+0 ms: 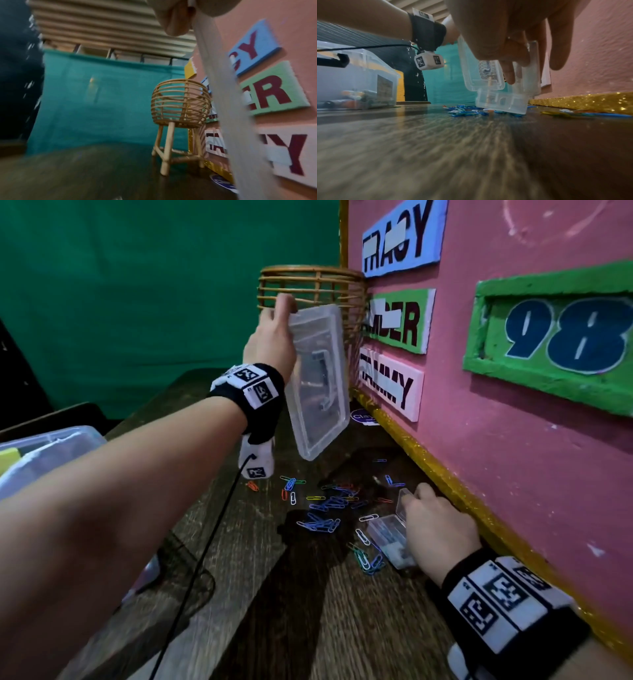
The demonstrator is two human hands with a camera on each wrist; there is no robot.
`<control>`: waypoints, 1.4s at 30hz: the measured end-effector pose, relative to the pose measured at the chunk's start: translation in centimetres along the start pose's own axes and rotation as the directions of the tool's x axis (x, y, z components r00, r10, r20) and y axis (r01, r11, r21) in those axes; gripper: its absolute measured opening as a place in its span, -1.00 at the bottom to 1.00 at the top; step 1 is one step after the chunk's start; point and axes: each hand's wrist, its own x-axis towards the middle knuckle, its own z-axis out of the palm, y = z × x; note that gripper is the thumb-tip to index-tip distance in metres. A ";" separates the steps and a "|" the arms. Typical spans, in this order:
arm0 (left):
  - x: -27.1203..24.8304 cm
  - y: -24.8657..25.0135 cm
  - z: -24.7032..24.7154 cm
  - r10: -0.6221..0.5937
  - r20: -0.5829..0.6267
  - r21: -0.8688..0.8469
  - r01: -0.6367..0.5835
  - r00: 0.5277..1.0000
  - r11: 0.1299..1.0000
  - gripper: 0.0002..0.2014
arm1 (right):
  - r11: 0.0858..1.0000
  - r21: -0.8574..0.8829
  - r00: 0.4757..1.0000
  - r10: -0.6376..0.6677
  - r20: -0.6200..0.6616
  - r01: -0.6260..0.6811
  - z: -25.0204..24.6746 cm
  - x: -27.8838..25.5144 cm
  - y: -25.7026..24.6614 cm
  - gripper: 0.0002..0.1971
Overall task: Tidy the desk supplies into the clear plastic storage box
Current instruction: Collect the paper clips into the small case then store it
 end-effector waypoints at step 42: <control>-10.0 -6.3 4.0 -0.283 0.767 0.426 -0.127 0.576 0.896 -0.71 | 0.968 0.173 0.984 -0.178 -0.024 0.179 0.9 3.4 -1.3 -0.45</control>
